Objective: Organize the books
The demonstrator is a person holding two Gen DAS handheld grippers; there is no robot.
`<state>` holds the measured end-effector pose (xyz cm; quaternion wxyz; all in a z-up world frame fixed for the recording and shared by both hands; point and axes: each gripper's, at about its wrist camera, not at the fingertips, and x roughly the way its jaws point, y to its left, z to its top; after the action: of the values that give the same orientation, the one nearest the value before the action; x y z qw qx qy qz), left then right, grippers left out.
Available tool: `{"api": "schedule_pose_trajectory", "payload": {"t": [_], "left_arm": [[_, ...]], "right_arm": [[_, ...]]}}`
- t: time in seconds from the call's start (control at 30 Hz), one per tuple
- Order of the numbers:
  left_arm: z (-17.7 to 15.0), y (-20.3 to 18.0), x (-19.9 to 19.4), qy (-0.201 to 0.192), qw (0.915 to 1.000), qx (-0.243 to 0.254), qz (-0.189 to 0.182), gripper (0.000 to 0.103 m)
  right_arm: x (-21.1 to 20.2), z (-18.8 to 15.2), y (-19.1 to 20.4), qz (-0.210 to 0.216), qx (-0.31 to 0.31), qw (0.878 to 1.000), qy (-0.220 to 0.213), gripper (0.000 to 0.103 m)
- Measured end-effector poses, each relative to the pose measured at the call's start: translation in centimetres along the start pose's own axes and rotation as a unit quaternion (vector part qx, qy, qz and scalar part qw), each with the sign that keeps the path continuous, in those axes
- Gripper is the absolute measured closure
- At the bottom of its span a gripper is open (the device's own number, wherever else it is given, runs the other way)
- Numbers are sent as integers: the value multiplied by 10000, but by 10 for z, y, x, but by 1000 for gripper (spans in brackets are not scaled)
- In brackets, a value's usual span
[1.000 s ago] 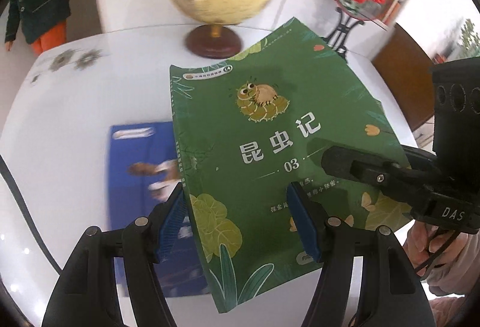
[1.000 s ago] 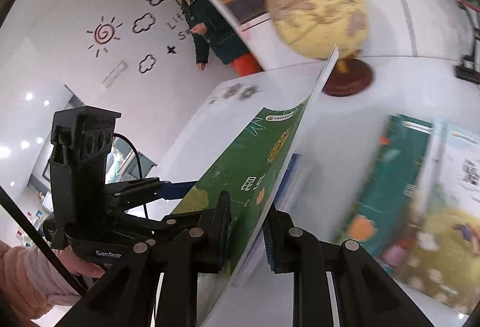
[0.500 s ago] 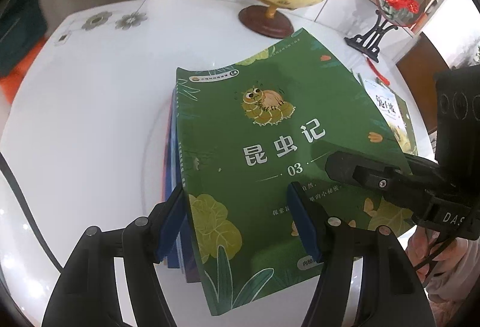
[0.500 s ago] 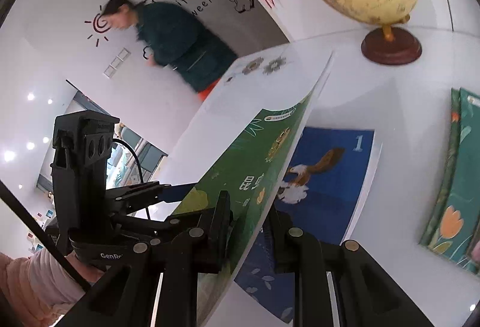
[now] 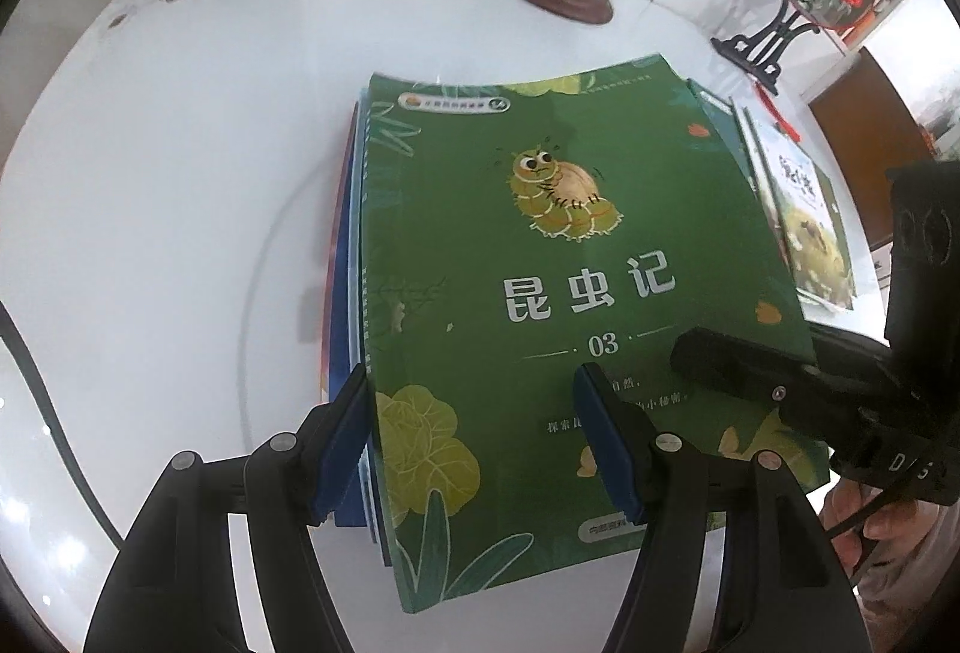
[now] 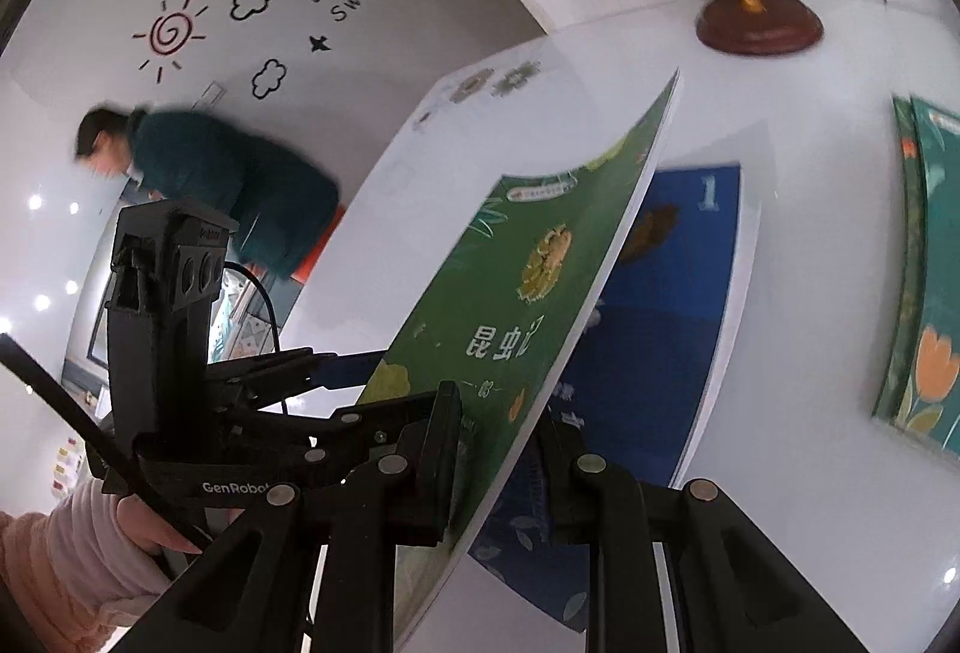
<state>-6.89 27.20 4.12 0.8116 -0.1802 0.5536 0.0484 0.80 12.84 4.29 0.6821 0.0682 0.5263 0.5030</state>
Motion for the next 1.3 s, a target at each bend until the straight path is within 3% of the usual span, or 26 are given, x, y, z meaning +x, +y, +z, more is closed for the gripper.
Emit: {"api": "schedule_pose_trajectory", "payload": {"t": [0.4, 0.57, 0.83, 0.9, 0.97, 1.17, 1.3], "left_arm": [[-3, 12, 6, 147, 9992, -191, 319, 37], [-4, 23, 2, 95, 9971, -510, 551, 37], [-1, 30, -12, 15, 9937, -876, 704, 37], [0, 25, -14, 47, 9929, -917, 756, 37], [0, 17, -17, 38, 9925, -939, 784, 37], [3, -32, -16, -39, 9934, -909, 693, 37], [13, -72, -4, 54, 9960, -788, 409, 37]], "right_arm": [[16, -7, -25, -132, 724, 9968, 321, 83], [7, -7, -34, -270, 1086, 9931, 356, 74], [-26, -4, -46, -679, 1116, 9913, 153, 65], [-37, -1, -50, -728, 1065, 9915, 140, 53], [-47, -2, -55, -778, 1049, 9913, 183, 49], [-80, -8, -78, -988, 1030, 9891, 374, 48], [-116, -16, -108, -1081, 1253, 9854, 393, 48]]}}
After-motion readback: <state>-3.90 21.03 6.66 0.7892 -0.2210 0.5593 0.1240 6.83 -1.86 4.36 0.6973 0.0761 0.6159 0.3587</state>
